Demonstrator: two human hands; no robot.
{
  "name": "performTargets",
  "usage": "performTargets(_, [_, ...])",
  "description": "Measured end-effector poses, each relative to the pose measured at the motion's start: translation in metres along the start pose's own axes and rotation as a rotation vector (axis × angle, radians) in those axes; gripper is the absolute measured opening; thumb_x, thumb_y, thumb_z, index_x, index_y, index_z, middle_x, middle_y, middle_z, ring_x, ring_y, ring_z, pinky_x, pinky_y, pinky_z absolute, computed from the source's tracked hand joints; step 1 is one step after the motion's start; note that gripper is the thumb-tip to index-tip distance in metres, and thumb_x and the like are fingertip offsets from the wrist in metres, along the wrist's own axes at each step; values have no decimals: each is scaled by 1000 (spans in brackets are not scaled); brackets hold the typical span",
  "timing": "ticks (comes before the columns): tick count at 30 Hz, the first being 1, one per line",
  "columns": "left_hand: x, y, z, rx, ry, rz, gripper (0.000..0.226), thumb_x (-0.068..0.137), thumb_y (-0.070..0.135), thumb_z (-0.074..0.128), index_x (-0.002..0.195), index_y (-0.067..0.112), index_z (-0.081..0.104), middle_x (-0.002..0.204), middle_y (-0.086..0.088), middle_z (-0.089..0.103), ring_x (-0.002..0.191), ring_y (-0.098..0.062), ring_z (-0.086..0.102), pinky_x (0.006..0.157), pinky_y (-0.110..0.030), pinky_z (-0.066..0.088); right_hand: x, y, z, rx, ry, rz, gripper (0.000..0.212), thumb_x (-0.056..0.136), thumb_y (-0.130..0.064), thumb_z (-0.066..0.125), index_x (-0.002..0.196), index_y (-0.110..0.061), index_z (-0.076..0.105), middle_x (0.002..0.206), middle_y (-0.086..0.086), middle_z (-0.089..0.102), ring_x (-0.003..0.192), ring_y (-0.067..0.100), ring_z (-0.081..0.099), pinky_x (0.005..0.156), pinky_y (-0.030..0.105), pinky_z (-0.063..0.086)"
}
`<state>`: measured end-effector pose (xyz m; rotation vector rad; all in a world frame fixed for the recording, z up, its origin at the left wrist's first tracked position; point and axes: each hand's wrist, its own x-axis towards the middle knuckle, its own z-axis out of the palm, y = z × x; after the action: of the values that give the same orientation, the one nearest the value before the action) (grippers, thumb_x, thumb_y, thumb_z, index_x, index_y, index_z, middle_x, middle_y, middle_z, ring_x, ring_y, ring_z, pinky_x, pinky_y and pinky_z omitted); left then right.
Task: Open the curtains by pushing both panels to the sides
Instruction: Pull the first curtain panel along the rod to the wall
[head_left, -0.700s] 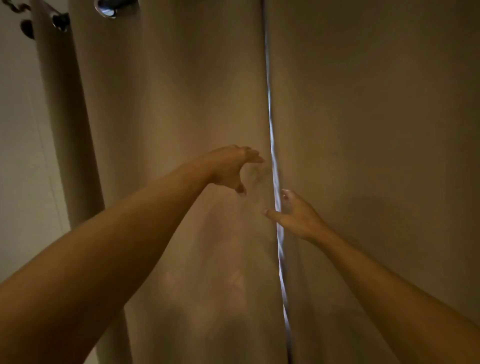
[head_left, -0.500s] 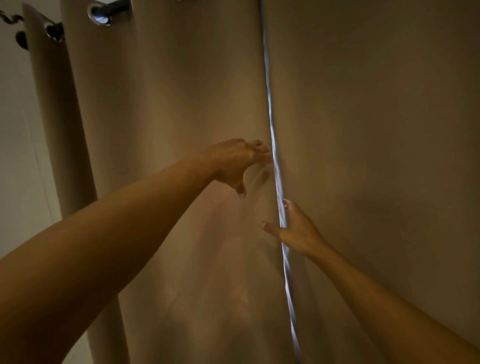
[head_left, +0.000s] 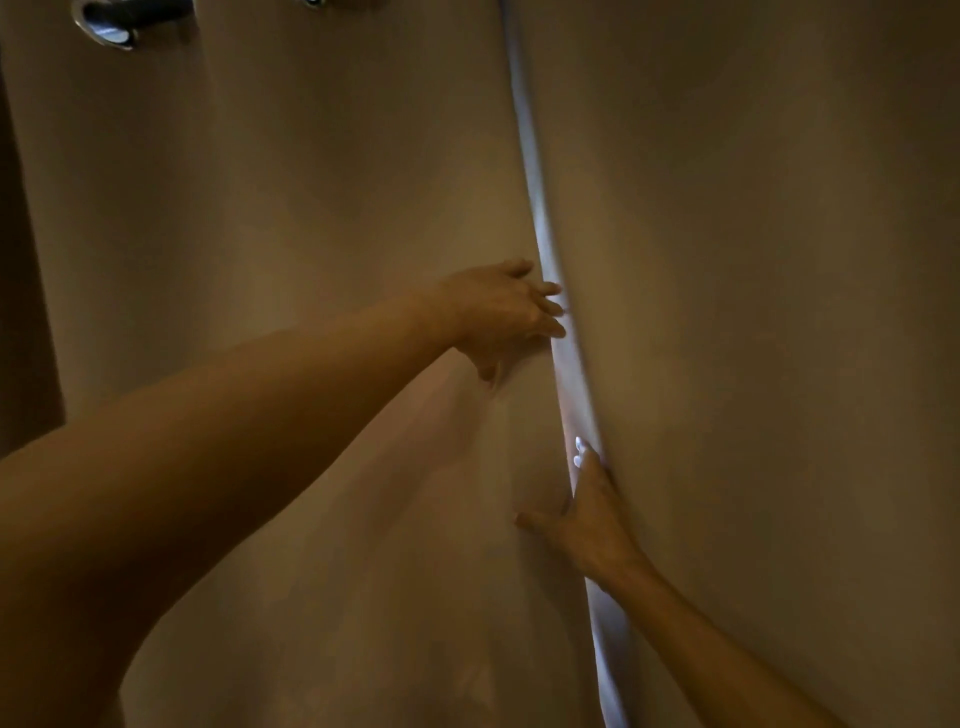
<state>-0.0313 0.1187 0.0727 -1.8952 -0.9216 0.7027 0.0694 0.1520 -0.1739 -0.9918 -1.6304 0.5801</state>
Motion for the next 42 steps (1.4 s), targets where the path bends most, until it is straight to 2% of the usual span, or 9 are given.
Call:
performTargets(2, [0, 5, -6, 205, 32, -38, 102, 66, 51, 80, 151, 26, 29, 159, 0, 31, 150, -21, 16, 120, -48, 13, 3, 0, 9, 3, 32, -19, 124, 53, -42, 87, 147, -21, 9, 152, 12, 31, 138, 28, 33, 113, 43, 33])
performTargets(5, [10, -2, 11, 174, 125, -43, 81, 70, 43, 78, 143, 31, 43, 148, 3, 48, 144, -22, 33, 119, -48, 14, 5, 1, 20, -2, 85, -61, 115, 56, -28, 88, 146, -19, 17, 148, 6, 36, 133, 24, 39, 110, 43, 36])
performTargets(12, [5, -16, 34, 4, 252, -89, 25, 83, 24, 65, 106, 24, 74, 103, -1, 75, 101, -27, 65, 88, -37, 49, 20, 5, 31, -24, 126, -149, 82, 71, -6, 75, 140, -19, 33, 135, 2, 53, 119, 18, 53, 96, 20, 39])
performTargets(15, [-4, -24, 49, -141, 297, -146, 24, 81, 16, 63, 99, 24, 77, 97, 3, 77, 91, -23, 68, 76, -35, 53, 28, 6, 35, -27, 144, -216, 65, 75, 0, 67, 132, -20, 44, 122, 3, 64, 106, 18, 61, 88, 18, 43])
performTargets(20, [-24, -32, 61, -235, 335, -218, 19, 80, 15, 66, 93, 21, 79, 88, 2, 78, 82, -21, 71, 70, -38, 55, 33, 6, 43, -57, 158, -292, 25, 83, -4, 54, 98, -23, 59, 74, 1, 66, 65, 20, 61, 59, 39, 50])
performTargets(30, [-75, -30, 64, -330, 309, -347, 24, 82, 13, 66, 98, 24, 80, 95, 4, 79, 87, -17, 71, 61, -15, 35, 50, -11, 42, 66, -8, -365, 23, 97, -16, 47, 90, -34, 59, 75, -21, 62, 71, -12, 60, 62, 0, 43])
performTargets(34, [-90, -35, 67, -344, 272, -393, 30, 76, 8, 62, 96, 24, 79, 89, 4, 79, 81, -15, 70, 58, -15, 41, 56, -23, 39, -15, 6, -511, 12, 92, -18, 57, 93, -30, 61, 76, -24, 60, 65, -2, 60, 60, 3, 46])
performTargets(38, [-106, -41, 78, -336, 244, -450, 34, 68, 15, 55, 92, 24, 77, 80, 3, 77, 73, -12, 69, 63, -33, 55, 66, -31, 40, -7, -6, -562, 9, 91, -21, 58, 95, -21, 65, 82, -9, 70, 70, 9, 65, 63, 13, 51])
performTargets(42, [-120, -42, 86, -343, 251, -485, 46, 62, 17, 46, 95, 25, 77, 82, 2, 77, 73, -15, 69, 63, -34, 55, 72, -41, 40, -14, -14, -598, 11, 92, -22, 56, 90, -26, 66, 76, -9, 71, 67, 4, 65, 58, 11, 51])
